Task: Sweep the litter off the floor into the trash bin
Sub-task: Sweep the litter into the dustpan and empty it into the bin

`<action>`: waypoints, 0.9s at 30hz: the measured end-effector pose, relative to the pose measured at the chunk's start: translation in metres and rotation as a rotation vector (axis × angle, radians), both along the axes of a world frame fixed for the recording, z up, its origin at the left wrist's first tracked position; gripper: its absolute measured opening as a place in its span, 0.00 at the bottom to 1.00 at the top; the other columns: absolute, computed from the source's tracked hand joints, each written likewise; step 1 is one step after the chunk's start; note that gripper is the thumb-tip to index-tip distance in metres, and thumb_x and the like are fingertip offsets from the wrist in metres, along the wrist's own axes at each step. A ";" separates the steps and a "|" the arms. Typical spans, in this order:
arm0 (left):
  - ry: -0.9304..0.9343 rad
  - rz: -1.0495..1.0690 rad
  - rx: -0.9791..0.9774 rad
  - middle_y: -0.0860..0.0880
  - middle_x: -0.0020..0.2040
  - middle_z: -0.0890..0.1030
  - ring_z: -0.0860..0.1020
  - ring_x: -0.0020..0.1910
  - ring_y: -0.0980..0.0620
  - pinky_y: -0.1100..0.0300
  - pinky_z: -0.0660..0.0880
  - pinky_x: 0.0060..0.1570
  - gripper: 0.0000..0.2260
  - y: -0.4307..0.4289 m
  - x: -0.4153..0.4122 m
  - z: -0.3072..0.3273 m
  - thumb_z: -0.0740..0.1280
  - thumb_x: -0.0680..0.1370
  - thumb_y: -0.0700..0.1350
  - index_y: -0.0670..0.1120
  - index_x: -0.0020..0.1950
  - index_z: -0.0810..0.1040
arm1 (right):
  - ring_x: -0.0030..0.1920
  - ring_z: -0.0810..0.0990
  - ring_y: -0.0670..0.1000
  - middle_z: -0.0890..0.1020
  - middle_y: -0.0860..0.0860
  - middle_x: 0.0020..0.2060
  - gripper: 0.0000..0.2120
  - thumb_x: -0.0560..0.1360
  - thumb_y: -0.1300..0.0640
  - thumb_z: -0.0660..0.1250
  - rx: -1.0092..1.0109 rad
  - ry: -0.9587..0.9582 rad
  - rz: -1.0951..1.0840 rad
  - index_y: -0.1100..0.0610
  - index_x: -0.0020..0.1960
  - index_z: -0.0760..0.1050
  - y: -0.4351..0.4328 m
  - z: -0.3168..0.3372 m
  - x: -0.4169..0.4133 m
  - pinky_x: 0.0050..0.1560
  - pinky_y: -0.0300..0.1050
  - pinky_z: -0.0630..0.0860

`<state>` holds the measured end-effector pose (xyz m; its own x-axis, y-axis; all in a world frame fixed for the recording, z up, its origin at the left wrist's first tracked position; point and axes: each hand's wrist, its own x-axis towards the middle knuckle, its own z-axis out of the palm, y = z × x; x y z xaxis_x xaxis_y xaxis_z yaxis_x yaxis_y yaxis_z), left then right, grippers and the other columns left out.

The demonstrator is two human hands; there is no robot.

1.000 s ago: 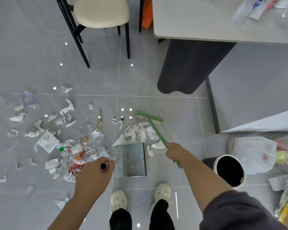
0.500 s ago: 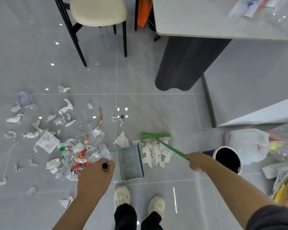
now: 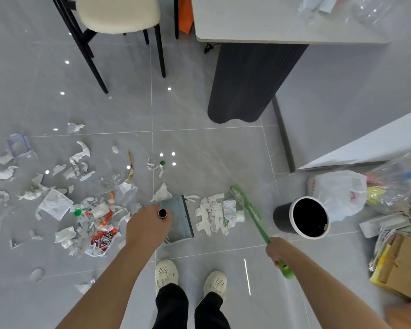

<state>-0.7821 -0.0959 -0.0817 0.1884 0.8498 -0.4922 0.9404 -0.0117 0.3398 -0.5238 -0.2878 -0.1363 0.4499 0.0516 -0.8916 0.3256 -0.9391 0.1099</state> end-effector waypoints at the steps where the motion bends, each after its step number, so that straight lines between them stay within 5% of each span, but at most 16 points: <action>1: -0.015 -0.020 -0.013 0.47 0.28 0.71 0.69 0.28 0.50 0.60 0.65 0.30 0.19 0.001 0.004 -0.002 0.59 0.80 0.46 0.46 0.29 0.66 | 0.23 0.71 0.49 0.75 0.54 0.23 0.10 0.76 0.66 0.52 -0.013 0.007 -0.039 0.65 0.50 0.71 0.000 -0.002 -0.005 0.27 0.39 0.69; 3: -0.046 -0.036 -0.054 0.48 0.28 0.70 0.67 0.28 0.52 0.61 0.63 0.29 0.18 0.001 0.011 -0.003 0.59 0.80 0.46 0.46 0.29 0.66 | 0.20 0.72 0.47 0.70 0.49 0.11 0.10 0.77 0.66 0.53 -0.017 0.026 -0.099 0.62 0.38 0.67 0.000 -0.005 -0.014 0.23 0.34 0.69; 5: -0.062 -0.044 -0.076 0.47 0.27 0.69 0.66 0.27 0.53 0.62 0.62 0.28 0.18 0.000 0.017 -0.005 0.60 0.79 0.45 0.45 0.28 0.66 | 0.22 0.73 0.45 0.68 0.46 0.09 0.13 0.78 0.64 0.55 0.012 0.062 -0.162 0.57 0.35 0.64 0.002 -0.006 -0.023 0.21 0.33 0.69; 9: -0.083 -0.051 -0.086 0.49 0.26 0.66 0.63 0.27 0.51 0.60 0.60 0.28 0.19 -0.009 0.031 -0.008 0.61 0.77 0.43 0.46 0.26 0.63 | 0.38 0.79 0.53 0.73 0.52 0.23 0.11 0.78 0.66 0.56 0.080 0.093 -0.278 0.66 0.38 0.70 0.013 -0.005 -0.039 0.30 0.35 0.71; 12: -0.105 -0.046 -0.102 0.46 0.27 0.73 0.66 0.27 0.50 0.60 0.63 0.28 0.19 -0.018 0.041 -0.013 0.60 0.78 0.44 0.46 0.26 0.65 | 0.31 0.73 0.49 0.73 0.50 0.15 0.14 0.78 0.65 0.56 0.121 0.158 -0.244 0.57 0.34 0.64 0.018 -0.007 -0.050 0.29 0.36 0.70; 16: -0.119 -0.036 -0.108 0.46 0.27 0.71 0.67 0.28 0.48 0.58 0.64 0.30 0.18 -0.026 0.048 -0.016 0.60 0.77 0.44 0.45 0.26 0.64 | 0.29 0.71 0.47 0.73 0.50 0.31 0.14 0.77 0.64 0.58 0.168 0.251 -0.189 0.52 0.35 0.64 0.034 -0.001 -0.073 0.29 0.36 0.72; 21: -0.085 -0.021 -0.064 0.47 0.27 0.69 0.70 0.33 0.45 0.57 0.63 0.32 0.19 -0.019 0.042 -0.018 0.60 0.78 0.44 0.45 0.27 0.65 | 0.28 0.71 0.46 0.72 0.50 0.32 0.13 0.77 0.65 0.58 0.164 0.357 -0.132 0.53 0.35 0.65 0.043 0.011 -0.085 0.27 0.37 0.69; 25: -0.076 0.047 -0.061 0.45 0.29 0.72 0.73 0.36 0.42 0.56 0.69 0.37 0.18 -0.008 0.032 -0.020 0.59 0.79 0.46 0.44 0.28 0.66 | 0.25 0.68 0.48 0.71 0.53 0.29 0.06 0.77 0.66 0.56 0.125 0.412 -0.217 0.61 0.47 0.71 0.041 0.034 -0.067 0.26 0.39 0.67; 27: -0.082 0.096 -0.095 0.45 0.30 0.73 0.74 0.36 0.42 0.56 0.69 0.38 0.19 -0.004 0.026 -0.021 0.59 0.79 0.49 0.45 0.28 0.67 | 0.24 0.67 0.47 0.70 0.53 0.29 0.15 0.77 0.66 0.56 0.114 0.423 -0.254 0.63 0.62 0.71 0.038 0.042 -0.053 0.23 0.38 0.66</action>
